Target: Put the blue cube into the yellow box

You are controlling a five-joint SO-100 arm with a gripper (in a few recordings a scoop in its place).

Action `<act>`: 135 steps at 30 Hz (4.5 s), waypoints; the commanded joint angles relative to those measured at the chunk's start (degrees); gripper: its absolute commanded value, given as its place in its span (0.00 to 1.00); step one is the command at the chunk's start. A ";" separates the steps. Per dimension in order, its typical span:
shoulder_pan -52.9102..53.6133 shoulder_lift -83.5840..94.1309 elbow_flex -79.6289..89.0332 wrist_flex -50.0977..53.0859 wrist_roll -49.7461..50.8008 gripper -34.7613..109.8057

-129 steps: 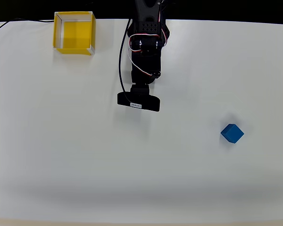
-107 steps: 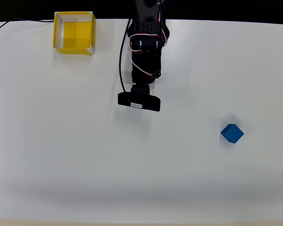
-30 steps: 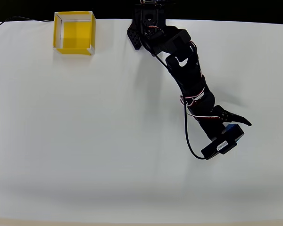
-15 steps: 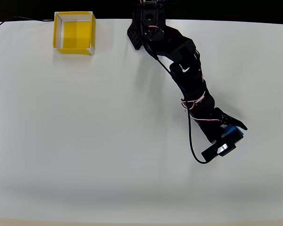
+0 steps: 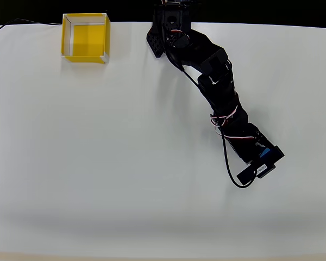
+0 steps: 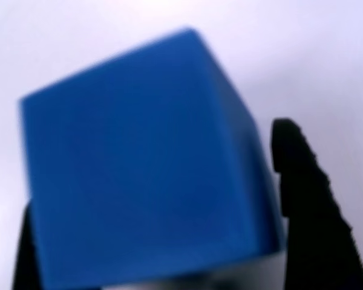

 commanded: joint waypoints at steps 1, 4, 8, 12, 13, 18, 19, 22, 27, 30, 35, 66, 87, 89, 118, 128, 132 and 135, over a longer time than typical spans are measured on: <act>-0.18 3.25 -5.54 0.62 -3.16 0.39; 0.70 3.34 -6.68 1.49 -4.75 0.37; 1.85 3.52 -7.91 2.37 -7.65 0.33; 2.99 4.57 -8.44 3.34 -9.67 0.31; 3.34 5.27 -8.44 4.04 -10.11 0.30; 7.12 12.04 -10.55 11.25 -10.72 0.29; 8.17 13.71 -11.43 13.54 -10.63 0.29; 12.57 18.63 -14.59 20.65 -10.72 0.29; 19.95 25.75 -16.26 28.39 -12.04 0.29; 24.79 30.06 -16.08 34.45 -11.78 0.29; 32.52 36.39 -15.21 43.86 -10.28 0.29; 92.37 53.44 -18.28 95.45 -10.11 0.29; 124.10 46.67 -33.49 122.08 -11.60 0.29; 126.21 46.49 -32.96 122.43 -11.43 0.29; 133.68 54.76 -2.55 108.02 -8.09 0.29; 135.35 58.89 6.06 102.92 -8.44 0.33; 136.41 59.68 9.23 99.23 -8.26 0.40; 136.67 59.77 9.40 98.35 -8.00 0.43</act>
